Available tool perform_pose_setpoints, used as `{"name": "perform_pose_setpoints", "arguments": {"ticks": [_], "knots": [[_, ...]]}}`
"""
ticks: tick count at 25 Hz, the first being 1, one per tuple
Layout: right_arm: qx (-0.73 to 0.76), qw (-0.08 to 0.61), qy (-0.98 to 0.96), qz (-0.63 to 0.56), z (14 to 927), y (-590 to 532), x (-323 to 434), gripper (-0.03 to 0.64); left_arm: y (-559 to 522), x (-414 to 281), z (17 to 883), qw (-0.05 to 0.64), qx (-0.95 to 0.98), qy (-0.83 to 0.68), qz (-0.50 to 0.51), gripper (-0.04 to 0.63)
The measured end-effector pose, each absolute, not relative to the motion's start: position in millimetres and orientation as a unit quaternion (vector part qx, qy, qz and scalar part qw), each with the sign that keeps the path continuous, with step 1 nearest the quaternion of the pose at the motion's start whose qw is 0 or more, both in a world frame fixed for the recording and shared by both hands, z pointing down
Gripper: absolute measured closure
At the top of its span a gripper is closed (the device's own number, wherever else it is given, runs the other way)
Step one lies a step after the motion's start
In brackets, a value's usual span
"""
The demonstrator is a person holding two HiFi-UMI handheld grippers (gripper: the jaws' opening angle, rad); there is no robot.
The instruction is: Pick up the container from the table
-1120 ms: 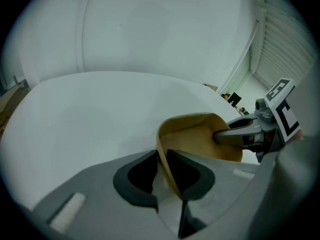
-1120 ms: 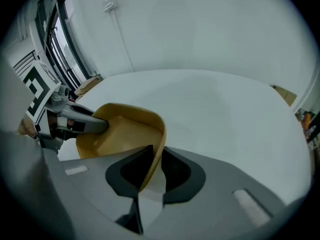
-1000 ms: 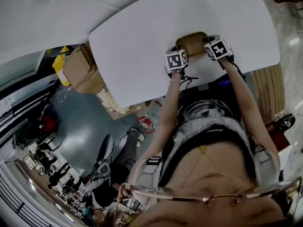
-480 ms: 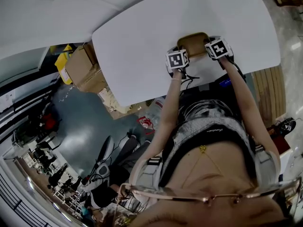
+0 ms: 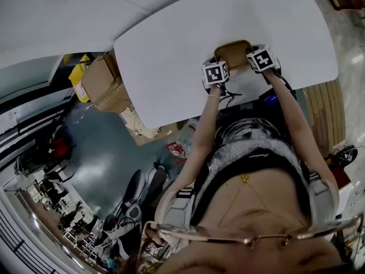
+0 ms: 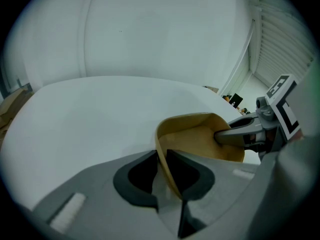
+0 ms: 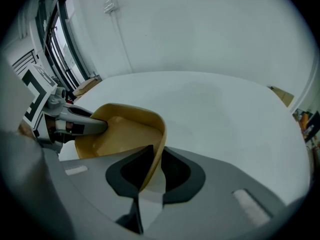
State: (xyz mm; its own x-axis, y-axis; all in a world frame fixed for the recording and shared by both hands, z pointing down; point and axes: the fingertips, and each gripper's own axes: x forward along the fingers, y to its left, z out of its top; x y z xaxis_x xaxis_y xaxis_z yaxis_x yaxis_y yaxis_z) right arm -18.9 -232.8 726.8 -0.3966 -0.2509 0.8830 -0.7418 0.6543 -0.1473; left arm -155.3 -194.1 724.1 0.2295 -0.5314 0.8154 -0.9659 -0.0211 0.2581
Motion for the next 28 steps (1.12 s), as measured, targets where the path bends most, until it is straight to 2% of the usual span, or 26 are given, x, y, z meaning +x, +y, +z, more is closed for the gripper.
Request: {"name": "perform_pose_setpoints", "arguments": {"ticks": [7, 12, 28], "knots": [[0.326, 0.445, -0.788, 0.274, 726, -231, -17, 0.541, -188, -154, 722, 0.399, 0.661, -0.571, 0.280, 0.534], [0.329, 0.448, -0.782, 0.282, 726, -224, -12, 0.552, -179, -150, 722, 0.413, 0.652, -0.571, 0.281, 0.534], [0.336, 0.408, -0.806, 0.265, 695, -224, -16, 0.569, -169, -157, 687, 0.406, 0.640, -0.605, 0.243, 0.558]]}}
